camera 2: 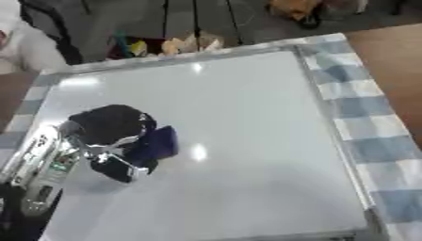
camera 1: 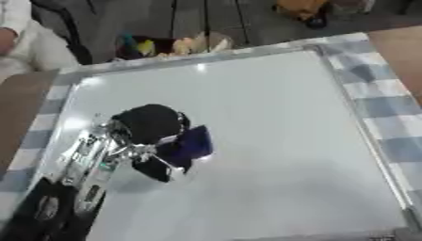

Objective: Wipe the whiteboard clean with a brush.

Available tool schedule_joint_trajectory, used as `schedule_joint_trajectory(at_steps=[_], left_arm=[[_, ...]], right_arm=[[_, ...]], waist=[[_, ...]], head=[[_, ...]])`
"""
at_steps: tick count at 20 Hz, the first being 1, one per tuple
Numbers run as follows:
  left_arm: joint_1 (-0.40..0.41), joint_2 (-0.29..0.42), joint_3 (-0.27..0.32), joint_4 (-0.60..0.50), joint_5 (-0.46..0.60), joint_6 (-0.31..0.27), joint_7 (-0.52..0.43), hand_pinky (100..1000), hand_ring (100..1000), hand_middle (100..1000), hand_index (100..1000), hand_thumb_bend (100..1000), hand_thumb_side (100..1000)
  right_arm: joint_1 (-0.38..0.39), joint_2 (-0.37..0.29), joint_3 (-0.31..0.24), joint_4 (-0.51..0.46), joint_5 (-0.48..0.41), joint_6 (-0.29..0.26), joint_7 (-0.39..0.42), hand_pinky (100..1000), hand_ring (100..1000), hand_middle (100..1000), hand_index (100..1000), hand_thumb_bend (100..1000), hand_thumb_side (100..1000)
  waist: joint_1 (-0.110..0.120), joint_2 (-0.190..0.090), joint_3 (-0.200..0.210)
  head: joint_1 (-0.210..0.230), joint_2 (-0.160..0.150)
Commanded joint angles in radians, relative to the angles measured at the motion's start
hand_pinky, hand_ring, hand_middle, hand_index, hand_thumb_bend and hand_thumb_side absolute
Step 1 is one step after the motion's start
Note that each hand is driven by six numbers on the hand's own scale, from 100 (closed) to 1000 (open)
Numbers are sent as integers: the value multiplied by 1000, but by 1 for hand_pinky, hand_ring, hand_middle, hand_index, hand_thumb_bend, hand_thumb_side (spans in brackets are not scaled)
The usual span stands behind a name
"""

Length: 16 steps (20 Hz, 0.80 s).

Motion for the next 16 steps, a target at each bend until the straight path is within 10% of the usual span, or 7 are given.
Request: schedule_joint_trajectory(at_steps=[1, 16], left_arm=[[-26, 77, 42, 18, 43, -82, -104, 692, 638, 532, 340, 100, 504], [-106, 178, 128, 134, 80, 1, -84, 667, 590, 470, 333, 100, 492]], right_arm=[[-3, -15, -7, -15, 0, -2, 0, 825, 839, 609, 908, 100, 954], [-7, 0, 2, -15, 21, -5, -3, 826, 840, 606, 907, 100, 953]], waist=[[-12, -18, -1], [-19, -9, -18]], head=[[-3, -13], [11, -33]])
